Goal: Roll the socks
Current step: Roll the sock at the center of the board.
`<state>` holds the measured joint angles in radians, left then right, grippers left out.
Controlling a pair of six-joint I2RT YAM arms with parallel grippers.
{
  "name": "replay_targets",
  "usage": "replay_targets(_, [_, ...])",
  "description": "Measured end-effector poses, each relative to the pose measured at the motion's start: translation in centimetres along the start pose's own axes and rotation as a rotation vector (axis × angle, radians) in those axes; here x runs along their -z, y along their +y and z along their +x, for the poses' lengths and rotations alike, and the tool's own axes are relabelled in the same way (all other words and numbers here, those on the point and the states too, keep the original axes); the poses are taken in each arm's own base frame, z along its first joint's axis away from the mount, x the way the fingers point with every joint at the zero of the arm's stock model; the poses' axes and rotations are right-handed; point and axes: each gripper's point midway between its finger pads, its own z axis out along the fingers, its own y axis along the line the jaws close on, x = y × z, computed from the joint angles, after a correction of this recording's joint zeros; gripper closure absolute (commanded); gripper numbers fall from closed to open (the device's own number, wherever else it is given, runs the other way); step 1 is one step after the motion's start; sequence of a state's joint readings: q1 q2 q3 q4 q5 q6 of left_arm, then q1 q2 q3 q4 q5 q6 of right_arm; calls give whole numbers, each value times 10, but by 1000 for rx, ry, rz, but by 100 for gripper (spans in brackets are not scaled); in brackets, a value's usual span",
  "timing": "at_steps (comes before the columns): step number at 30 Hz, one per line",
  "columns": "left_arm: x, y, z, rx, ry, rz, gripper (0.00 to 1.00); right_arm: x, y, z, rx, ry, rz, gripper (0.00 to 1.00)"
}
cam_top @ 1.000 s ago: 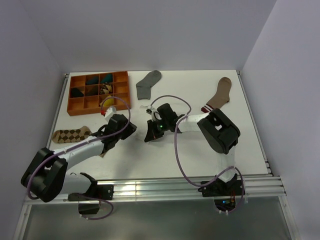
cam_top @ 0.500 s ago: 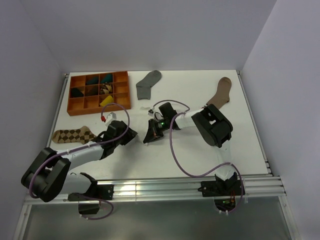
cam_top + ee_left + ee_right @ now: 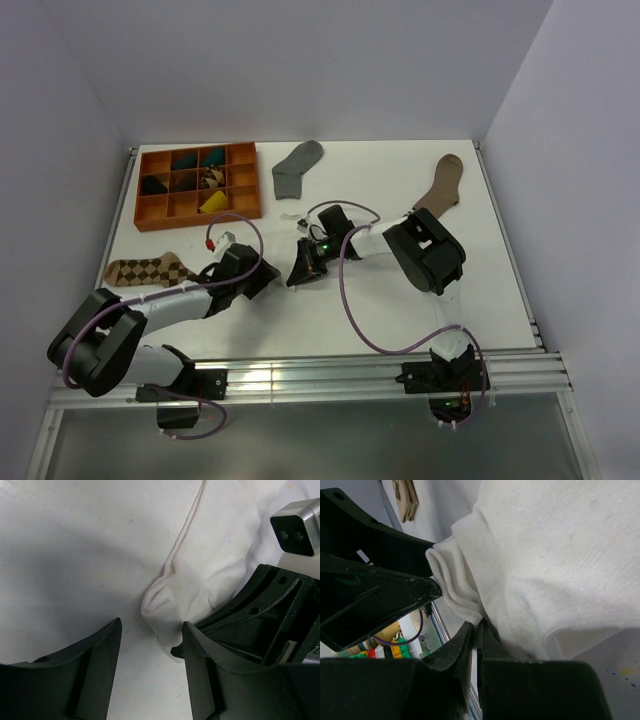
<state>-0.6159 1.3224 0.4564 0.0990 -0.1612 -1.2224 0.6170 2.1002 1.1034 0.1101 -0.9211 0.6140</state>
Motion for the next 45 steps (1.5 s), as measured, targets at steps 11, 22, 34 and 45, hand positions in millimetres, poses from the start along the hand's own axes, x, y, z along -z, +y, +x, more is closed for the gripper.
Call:
replay_targets(11, [-5, 3, -3, 36, -24, -28, 51, 0, 0, 0, -8, -2, 2, 100])
replay_targets(22, [-18, -4, -4, 57, -30, -23, 67, 0, -1, 0, -15, -9, -2, 100])
replay_targets(34, [-27, -9, -2, 20, -5, -46, 100, 17, 0, -9, 113, -126, 131, 67])
replay_targets(45, [-29, -11, -4, -116, 24, -98, 100, 51, 42, -16, 577, -332, 339, 50])
